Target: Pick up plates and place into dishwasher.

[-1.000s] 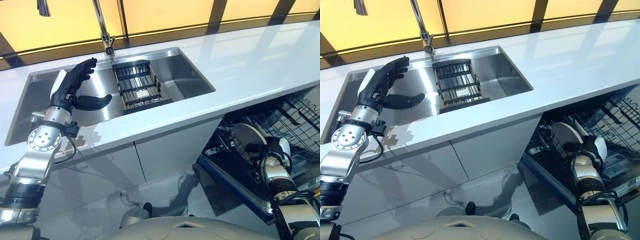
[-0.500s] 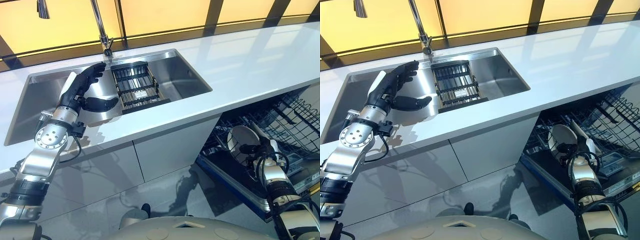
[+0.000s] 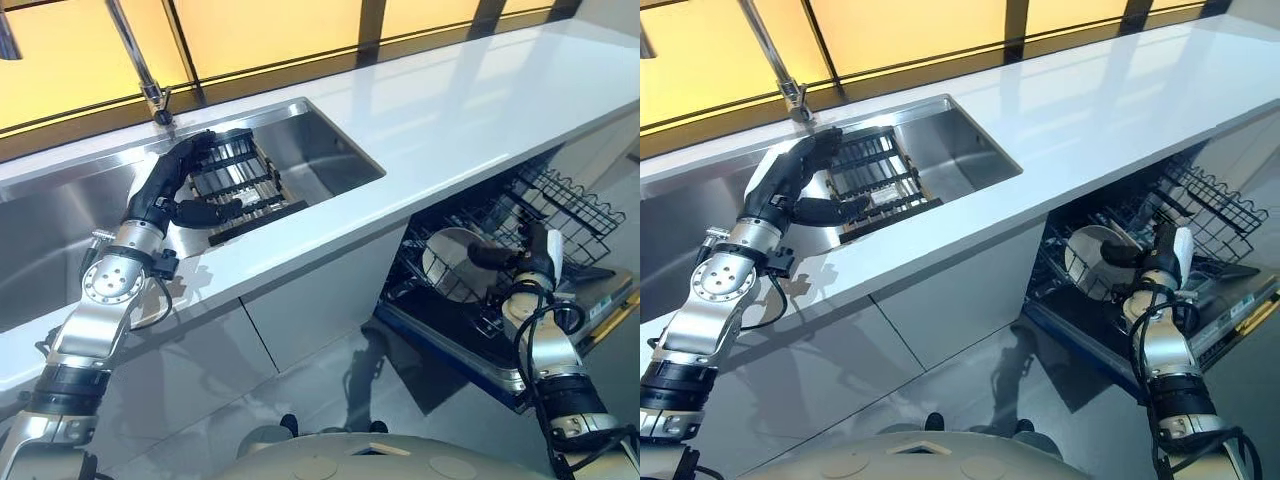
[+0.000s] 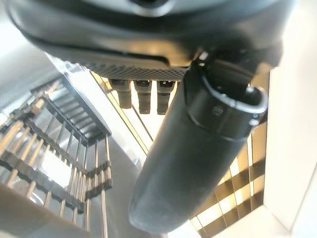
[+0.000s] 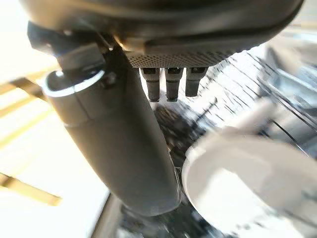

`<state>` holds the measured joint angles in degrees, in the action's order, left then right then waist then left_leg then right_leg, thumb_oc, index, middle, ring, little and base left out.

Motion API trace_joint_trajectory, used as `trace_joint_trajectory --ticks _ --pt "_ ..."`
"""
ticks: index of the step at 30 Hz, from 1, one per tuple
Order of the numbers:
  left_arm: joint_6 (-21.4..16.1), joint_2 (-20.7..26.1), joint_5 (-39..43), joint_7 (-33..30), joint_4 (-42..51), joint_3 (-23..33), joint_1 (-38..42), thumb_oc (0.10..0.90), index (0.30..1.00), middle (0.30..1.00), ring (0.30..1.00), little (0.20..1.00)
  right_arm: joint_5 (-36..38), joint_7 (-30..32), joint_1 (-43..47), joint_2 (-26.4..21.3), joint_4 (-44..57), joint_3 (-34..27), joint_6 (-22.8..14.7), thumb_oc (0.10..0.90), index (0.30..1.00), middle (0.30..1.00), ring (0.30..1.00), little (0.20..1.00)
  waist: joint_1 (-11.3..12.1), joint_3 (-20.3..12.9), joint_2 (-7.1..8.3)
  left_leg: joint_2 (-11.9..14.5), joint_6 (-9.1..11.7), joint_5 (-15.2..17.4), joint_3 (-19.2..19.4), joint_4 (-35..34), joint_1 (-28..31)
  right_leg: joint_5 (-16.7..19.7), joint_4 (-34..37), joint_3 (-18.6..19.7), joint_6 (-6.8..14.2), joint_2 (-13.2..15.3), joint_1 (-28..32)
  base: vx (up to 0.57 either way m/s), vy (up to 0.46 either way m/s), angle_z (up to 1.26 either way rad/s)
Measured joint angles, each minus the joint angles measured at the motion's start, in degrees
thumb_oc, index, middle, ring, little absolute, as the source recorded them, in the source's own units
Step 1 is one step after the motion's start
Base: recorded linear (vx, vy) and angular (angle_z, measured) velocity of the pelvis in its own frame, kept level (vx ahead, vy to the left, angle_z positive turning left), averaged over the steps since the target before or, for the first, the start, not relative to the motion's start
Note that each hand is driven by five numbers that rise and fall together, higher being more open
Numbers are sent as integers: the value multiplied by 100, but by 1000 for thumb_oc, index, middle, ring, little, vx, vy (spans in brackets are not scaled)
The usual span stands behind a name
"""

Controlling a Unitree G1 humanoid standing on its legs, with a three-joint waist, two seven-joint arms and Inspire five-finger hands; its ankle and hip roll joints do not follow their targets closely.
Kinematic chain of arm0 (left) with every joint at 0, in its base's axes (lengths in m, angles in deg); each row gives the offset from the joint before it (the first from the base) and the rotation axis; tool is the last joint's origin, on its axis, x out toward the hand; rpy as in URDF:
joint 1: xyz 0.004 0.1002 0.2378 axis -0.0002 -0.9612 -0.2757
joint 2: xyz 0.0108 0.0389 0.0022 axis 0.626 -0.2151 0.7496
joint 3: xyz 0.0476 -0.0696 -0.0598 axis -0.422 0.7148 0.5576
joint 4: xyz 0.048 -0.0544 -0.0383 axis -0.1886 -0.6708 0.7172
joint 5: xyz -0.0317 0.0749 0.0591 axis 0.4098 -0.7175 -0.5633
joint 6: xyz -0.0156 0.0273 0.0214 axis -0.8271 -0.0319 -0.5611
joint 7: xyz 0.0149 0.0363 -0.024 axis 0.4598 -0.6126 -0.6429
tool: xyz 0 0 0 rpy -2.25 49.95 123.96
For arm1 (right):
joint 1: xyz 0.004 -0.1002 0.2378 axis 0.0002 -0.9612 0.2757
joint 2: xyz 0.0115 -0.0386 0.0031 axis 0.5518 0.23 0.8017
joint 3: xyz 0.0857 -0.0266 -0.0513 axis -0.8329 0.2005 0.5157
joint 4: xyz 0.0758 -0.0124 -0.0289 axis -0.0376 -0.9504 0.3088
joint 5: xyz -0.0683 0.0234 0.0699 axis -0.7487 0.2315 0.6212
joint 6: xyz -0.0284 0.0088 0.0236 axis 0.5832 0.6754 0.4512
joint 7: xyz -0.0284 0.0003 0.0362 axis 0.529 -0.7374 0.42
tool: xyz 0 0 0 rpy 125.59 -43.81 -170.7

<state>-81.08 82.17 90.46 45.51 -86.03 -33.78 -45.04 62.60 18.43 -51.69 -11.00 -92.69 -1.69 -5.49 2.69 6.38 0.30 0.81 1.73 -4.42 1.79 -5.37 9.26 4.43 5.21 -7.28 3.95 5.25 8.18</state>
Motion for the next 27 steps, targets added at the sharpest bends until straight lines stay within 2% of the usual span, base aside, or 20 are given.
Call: trace_joint_trajectory --ticks 4,7,10,15,18,27 --pt "-139 0 -1 1 2 87 -77 800 900 900 900 900 -30 241 -105 25 55 -225 -311 800 900 900 900 900 -124 2 -10 19 8 29 89 -1 30 -7 20 73 9 -17 -18 -29 -32 -13" --pt "-152 0 -5 -5 2 225 -167 800 900 900 900 900 -28 514 -335 277 164 -514 -616 800 900 900 900 900 -165 1 -14 16 4 45 129 0 32 3 19 184 -4 -23 -65 -15 -24 -16" --pt "-158 -1 -14 -15 2 307 -293 800 900 900 900 900 71 700 -522 541 188 -526 -813 800 900 900 900 900 -278 2 -17 15 -1 61 216 1 44 10 -1 217 -12 -23 -80 -7 -23 -9" --pt "-195 -7 -29 -61 2 388 -356 800 900 900 900 900 828 812 -840 940 154 -522 -1165 800 900 900 900 900 -328 15 -52 18 1 77 264 0 58 10 -2 246 -11 -24 -87 4 -11 -3" --pt "-213 -6 -26 -114 1 421 -356 800 900 900 900 900 1280 866 -931 1145 -91 -520 -1508 800 900 900 900 900 -327 3 -112 18 3 94 307 0 67 3 -2 276 -1 -21 -93 19 -12 -4" --pt "-212 32 144 -468 -269 503 -353 800 900 900 900 900 2178 1081 -956 1256 -874 -523 -2450 800 900 900 900 900 -313 -5 -292 18 -1 114 322 3 47 -4 -4 311 9 -18 -145 18 -12 -2"
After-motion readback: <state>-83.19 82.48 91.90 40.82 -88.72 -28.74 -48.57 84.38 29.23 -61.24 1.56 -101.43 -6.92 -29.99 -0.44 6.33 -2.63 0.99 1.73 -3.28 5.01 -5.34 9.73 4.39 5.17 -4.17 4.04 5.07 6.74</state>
